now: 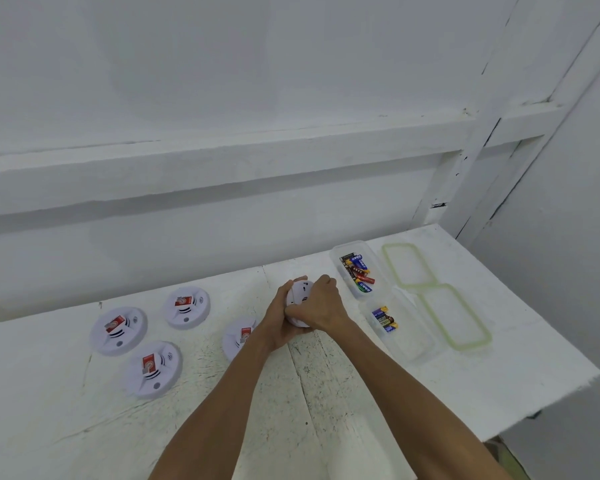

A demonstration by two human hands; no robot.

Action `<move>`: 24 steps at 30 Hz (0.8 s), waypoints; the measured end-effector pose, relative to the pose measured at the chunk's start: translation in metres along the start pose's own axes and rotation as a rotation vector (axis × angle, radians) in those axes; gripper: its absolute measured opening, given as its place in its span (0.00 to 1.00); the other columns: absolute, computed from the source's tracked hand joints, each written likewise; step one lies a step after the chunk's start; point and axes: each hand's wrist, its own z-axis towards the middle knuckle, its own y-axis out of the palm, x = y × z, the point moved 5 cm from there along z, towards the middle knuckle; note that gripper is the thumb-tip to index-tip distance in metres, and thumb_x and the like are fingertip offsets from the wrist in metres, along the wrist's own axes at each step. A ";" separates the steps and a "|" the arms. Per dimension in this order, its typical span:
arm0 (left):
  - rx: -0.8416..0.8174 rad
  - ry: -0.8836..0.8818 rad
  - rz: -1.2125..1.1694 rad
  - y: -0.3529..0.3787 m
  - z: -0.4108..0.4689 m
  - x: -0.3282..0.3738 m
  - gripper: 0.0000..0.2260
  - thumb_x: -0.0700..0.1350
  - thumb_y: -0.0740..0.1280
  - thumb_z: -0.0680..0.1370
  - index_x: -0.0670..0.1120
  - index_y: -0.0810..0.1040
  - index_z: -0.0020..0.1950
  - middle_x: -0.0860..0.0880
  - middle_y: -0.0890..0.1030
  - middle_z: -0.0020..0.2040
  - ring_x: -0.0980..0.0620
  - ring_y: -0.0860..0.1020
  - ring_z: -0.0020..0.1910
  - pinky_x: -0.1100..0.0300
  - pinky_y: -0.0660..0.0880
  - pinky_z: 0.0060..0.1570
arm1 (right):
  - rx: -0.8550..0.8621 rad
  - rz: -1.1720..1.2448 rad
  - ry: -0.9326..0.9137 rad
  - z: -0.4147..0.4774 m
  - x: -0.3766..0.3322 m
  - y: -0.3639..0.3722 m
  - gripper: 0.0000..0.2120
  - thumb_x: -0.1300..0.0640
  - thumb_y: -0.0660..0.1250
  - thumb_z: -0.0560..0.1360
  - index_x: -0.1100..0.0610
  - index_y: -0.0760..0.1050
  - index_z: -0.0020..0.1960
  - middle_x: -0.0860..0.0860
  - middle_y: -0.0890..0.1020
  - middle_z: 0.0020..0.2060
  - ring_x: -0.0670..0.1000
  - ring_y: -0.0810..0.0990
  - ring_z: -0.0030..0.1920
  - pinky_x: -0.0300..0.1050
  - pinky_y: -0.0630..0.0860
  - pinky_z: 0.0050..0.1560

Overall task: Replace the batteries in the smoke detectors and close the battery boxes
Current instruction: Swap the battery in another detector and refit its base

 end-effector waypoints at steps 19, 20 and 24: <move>-0.082 0.031 0.062 -0.001 -0.005 0.010 0.21 0.59 0.50 0.87 0.53 0.73 0.74 0.46 0.80 0.68 0.42 0.78 0.65 0.35 0.70 0.70 | 0.033 -0.047 -0.140 -0.008 -0.003 0.002 0.33 0.45 0.75 0.63 0.60 0.63 0.59 0.52 0.63 0.49 0.50 0.66 0.52 0.43 0.67 0.47; -0.081 0.021 0.075 -0.002 -0.006 0.009 0.21 0.59 0.51 0.87 0.54 0.74 0.74 0.46 0.81 0.67 0.41 0.78 0.65 0.34 0.70 0.70 | 0.028 -0.051 -0.141 -0.007 -0.002 0.002 0.34 0.44 0.74 0.64 0.60 0.64 0.59 0.52 0.63 0.49 0.50 0.67 0.52 0.43 0.67 0.47; -0.099 -0.022 0.069 0.001 -0.008 0.007 0.20 0.60 0.55 0.86 0.53 0.78 0.70 0.44 0.83 0.65 0.40 0.79 0.64 0.32 0.73 0.67 | -0.010 -0.022 -0.076 -0.011 0.006 0.001 0.37 0.36 0.69 0.62 0.61 0.65 0.61 0.52 0.67 0.50 0.51 0.71 0.53 0.43 0.71 0.47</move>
